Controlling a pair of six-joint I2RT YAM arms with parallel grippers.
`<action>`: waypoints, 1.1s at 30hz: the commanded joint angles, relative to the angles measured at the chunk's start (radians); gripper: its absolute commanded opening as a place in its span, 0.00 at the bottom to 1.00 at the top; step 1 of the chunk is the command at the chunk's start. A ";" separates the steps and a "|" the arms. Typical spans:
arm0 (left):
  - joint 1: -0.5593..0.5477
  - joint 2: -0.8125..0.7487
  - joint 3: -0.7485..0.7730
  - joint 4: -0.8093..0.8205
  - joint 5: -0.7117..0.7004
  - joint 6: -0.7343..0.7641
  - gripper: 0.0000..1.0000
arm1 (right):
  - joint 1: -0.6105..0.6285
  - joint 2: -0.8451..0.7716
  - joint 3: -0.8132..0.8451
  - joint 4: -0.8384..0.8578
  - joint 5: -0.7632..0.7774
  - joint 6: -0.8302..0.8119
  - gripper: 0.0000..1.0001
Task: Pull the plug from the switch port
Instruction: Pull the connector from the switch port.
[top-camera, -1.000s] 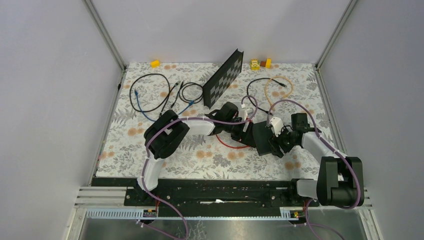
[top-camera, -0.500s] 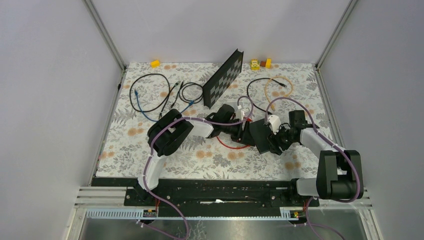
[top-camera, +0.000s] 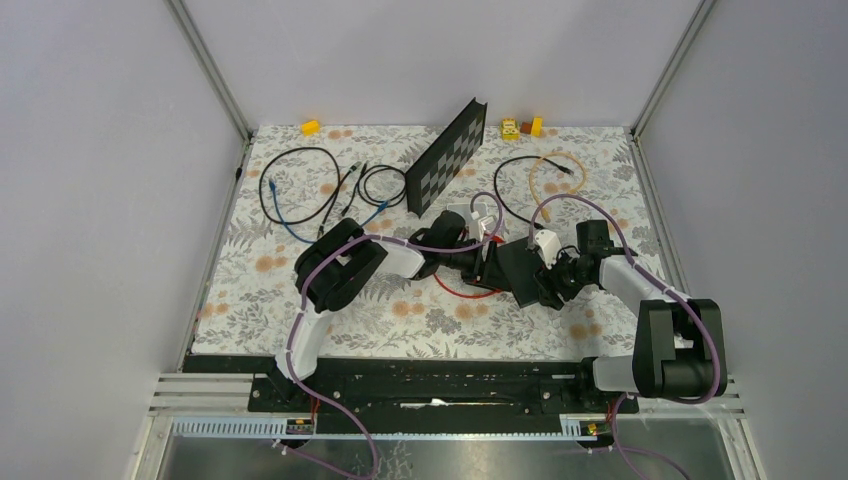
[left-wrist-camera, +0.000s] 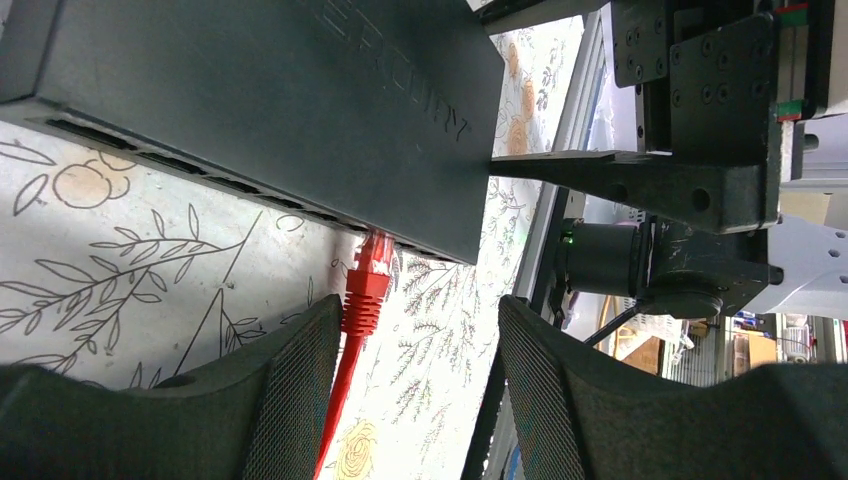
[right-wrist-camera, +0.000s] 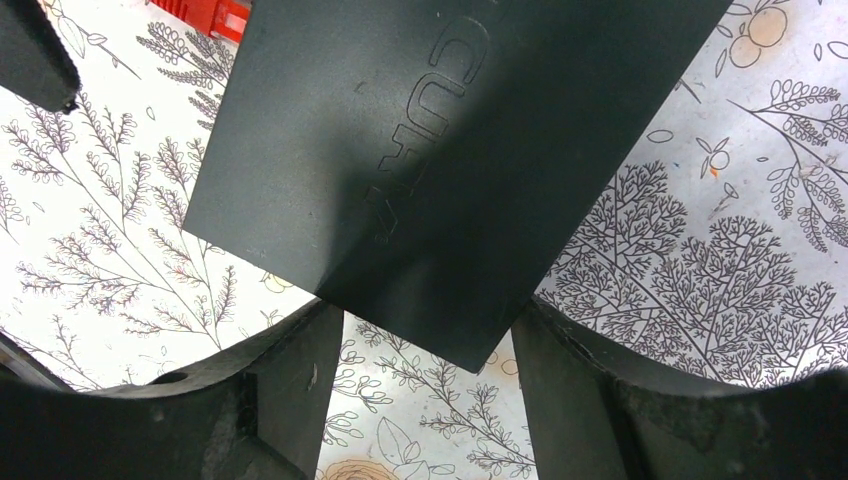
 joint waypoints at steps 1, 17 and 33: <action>-0.006 0.045 -0.040 0.024 -0.030 -0.025 0.62 | 0.015 0.032 0.015 -0.013 -0.050 0.008 0.68; -0.006 0.083 -0.081 0.137 -0.050 -0.107 0.57 | 0.019 0.041 0.043 -0.049 -0.070 0.010 0.65; -0.010 0.105 -0.030 0.104 -0.054 -0.118 0.54 | 0.034 0.021 0.044 -0.078 -0.043 -0.005 0.63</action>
